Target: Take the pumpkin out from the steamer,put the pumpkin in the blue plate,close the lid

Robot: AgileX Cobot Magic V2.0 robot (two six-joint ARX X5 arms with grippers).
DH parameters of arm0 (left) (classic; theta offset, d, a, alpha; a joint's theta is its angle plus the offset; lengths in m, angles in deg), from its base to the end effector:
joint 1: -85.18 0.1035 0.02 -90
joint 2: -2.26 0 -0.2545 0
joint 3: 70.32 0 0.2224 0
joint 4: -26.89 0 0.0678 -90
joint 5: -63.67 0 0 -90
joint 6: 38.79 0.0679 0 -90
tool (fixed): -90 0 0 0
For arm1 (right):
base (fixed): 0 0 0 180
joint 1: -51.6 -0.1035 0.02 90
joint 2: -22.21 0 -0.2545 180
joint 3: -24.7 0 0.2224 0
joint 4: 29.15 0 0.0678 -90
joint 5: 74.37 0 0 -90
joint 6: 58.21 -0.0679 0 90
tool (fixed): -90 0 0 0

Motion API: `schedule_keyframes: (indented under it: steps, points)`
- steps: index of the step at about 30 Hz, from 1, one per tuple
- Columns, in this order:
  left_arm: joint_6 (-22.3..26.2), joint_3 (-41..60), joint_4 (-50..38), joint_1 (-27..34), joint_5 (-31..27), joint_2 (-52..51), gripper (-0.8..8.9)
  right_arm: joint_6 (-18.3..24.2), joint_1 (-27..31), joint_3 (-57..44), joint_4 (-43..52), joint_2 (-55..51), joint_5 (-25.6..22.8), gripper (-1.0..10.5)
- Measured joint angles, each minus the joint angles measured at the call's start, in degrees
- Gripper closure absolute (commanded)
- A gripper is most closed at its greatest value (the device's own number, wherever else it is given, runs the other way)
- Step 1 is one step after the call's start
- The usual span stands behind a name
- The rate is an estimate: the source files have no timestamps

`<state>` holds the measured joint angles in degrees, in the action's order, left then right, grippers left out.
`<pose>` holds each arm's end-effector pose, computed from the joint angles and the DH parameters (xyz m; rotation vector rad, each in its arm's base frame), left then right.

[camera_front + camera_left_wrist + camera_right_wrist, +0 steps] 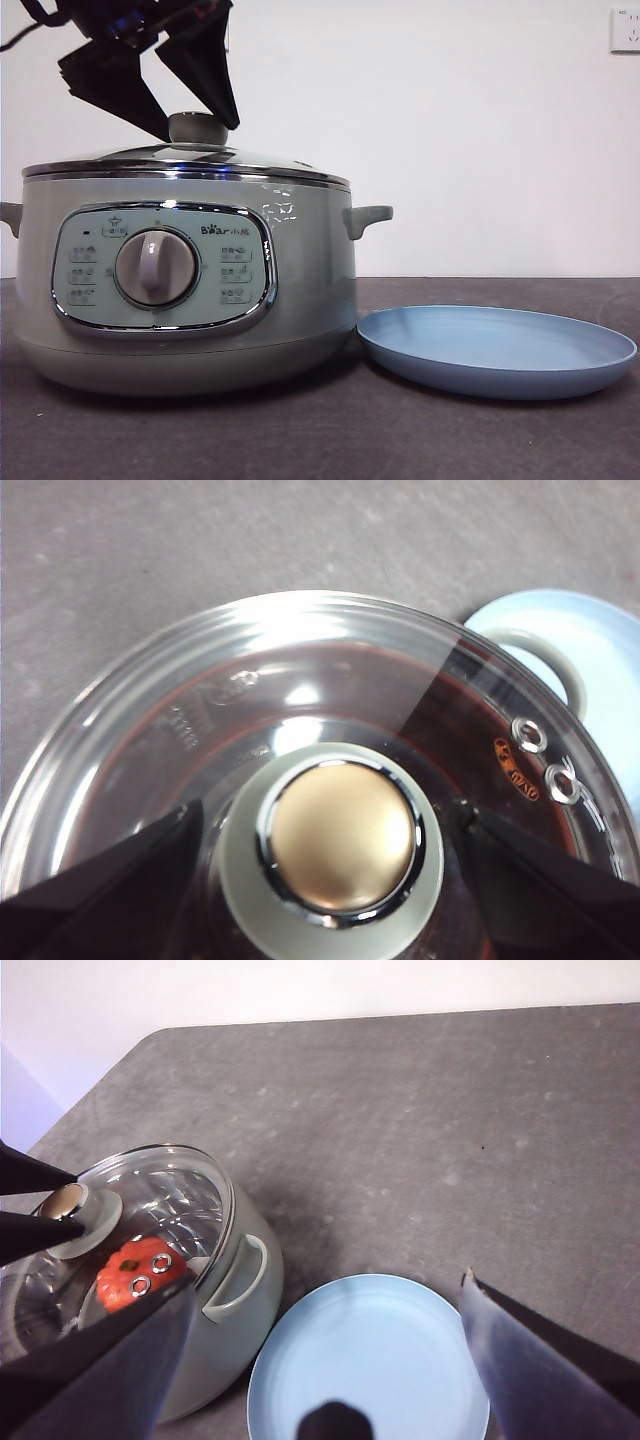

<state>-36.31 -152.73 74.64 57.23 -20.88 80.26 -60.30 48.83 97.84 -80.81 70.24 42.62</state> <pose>0.2508 -0.1404 0.2766 0.1897 0.7404 -0.5711 0.1643 0.0388 0.3297 0.1333 0.4675 0.5017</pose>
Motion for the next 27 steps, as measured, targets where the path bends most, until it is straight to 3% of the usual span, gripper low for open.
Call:
schedule_keyframes:
  steps: [6, 11, 27]
  points:
    - [0.52, 0.0, 0.0, 0.0, 0.2, 1.18, 4.38, 0.02, 0.0, 0.0, -0.02, 0.0, -0.04, 5.1]
    - [1.11, 0.0, -0.09, 0.0, 0.2, 1.22, 8.39, 0.0, 0.0, 0.0, -0.42, 0.0, -0.15, 5.1]
    - [1.62, 0.0, 0.87, -0.15, 0.46, -1.88, 8.22, -0.02, -0.13, 0.0, -0.76, 0.11, 0.04, 5.1]
